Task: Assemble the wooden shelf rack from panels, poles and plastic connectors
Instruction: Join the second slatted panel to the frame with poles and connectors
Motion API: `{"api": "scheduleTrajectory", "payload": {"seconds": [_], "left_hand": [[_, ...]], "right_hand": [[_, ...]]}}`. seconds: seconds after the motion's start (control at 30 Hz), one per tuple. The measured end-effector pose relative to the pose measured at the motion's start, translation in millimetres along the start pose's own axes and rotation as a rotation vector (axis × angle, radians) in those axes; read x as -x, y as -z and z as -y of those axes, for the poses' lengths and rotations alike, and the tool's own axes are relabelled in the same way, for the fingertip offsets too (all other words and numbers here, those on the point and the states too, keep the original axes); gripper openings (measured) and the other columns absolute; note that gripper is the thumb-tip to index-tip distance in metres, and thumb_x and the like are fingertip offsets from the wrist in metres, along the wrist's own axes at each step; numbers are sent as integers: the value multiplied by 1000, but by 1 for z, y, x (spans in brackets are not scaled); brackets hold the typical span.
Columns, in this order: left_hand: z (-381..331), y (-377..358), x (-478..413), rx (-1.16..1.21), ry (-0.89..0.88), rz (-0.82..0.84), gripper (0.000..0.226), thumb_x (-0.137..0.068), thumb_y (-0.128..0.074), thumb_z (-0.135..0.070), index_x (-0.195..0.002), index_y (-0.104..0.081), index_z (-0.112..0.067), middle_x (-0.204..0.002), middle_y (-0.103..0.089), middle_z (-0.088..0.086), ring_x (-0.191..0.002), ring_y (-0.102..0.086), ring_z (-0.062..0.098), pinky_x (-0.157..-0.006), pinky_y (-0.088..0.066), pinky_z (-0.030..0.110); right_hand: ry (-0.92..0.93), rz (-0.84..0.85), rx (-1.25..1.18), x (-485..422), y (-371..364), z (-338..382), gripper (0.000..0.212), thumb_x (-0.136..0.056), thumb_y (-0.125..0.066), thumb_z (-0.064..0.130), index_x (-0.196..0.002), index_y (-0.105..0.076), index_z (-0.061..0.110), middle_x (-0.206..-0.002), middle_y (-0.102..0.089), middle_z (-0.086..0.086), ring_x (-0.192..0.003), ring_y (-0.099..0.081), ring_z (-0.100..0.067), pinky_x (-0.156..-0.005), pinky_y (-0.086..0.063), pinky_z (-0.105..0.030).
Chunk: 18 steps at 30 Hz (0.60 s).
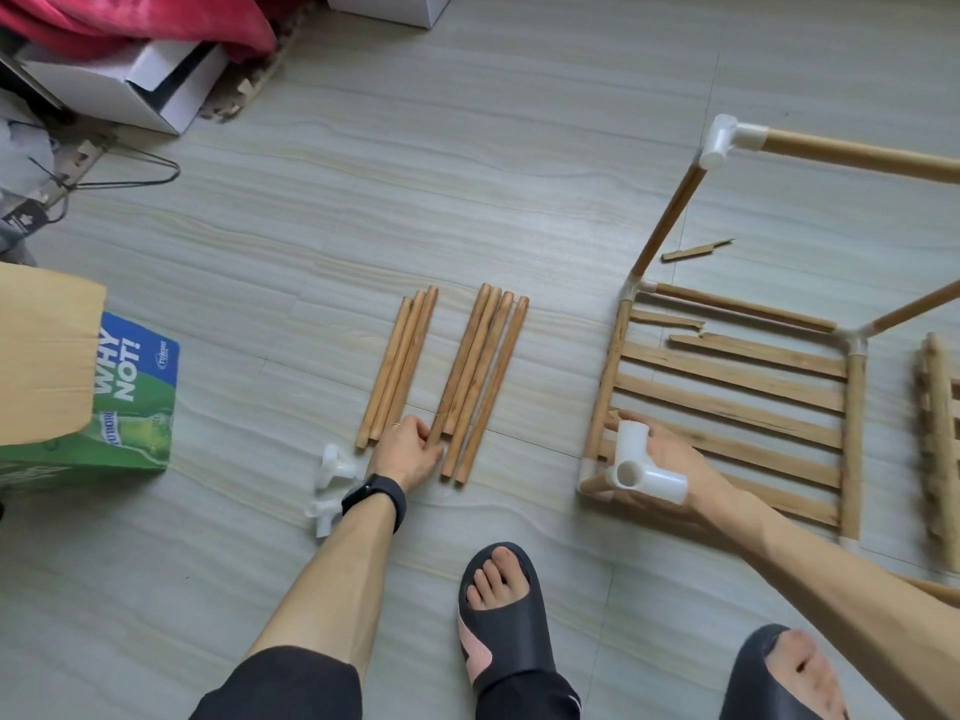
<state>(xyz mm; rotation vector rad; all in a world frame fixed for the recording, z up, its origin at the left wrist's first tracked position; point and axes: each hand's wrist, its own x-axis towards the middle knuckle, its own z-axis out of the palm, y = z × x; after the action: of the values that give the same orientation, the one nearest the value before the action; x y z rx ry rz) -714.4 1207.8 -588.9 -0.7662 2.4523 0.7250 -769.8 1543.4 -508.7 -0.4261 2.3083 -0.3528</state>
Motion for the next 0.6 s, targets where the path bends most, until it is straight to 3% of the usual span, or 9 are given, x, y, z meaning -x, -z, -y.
{"api": "scheduleTrajectory", "payload": {"seconds": [0.13,0.23,0.33,0.4,0.47,0.6], "left_hand": [[-10,13,5,58,30,58,15,-97,-64,-26,-103,-60,-14,-106,-68,8,-105,-63,27,-90,-49,33],[-33,45,28,211,-64,-1,20,-98,-62,-23,-113,-63,-10,-105,-69,9,-105,-65,29,-86,-48,34],[-78,87,71,164,-374,-139,20,-99,-63,-25,-117,-64,-17,-103,-67,-4,-94,-63,17,-83,-47,32],[-117,111,105,74,-633,-219,17,-97,-64,-26,-114,-66,-23,-101,-67,-9,-90,-63,16,-84,-51,38],[-152,126,139,-45,-856,-293,17,-97,-63,-26,-114,-66,-27,-104,-65,-9,-91,-60,17,-80,-51,41],[-195,132,184,-284,-1190,-458,20,-95,-63,-21,-115,-62,-25,-106,-58,-6,-90,-43,8,-60,-42,29]], "right_hand": [[-39,-275,-161,30,23,-3,51,-101,-58,33,-149,-45,21,-155,-44,-3,-132,-52,-23,-107,-43,-38],[-100,-538,-564,69,44,0,42,-100,-57,44,-137,-57,24,-129,-63,6,-111,-61,-10,-94,-49,-29],[-44,-640,-1083,109,64,14,52,-90,-62,61,-125,-61,23,-117,-69,-1,-92,-69,-11,-78,-58,-31],[48,-586,-1377,134,71,25,65,-82,-68,66,-126,-60,19,-119,-68,-10,-82,-72,-16,-67,-56,-28],[100,-546,-1549,159,74,35,72,-76,-73,66,-128,-59,18,-121,-69,-10,-85,-75,-23,-66,-57,-28],[116,-705,-1901,204,69,27,47,-86,-73,51,-110,-69,10,-103,-77,-8,-83,-75,-26,-68,-59,-34]]}}
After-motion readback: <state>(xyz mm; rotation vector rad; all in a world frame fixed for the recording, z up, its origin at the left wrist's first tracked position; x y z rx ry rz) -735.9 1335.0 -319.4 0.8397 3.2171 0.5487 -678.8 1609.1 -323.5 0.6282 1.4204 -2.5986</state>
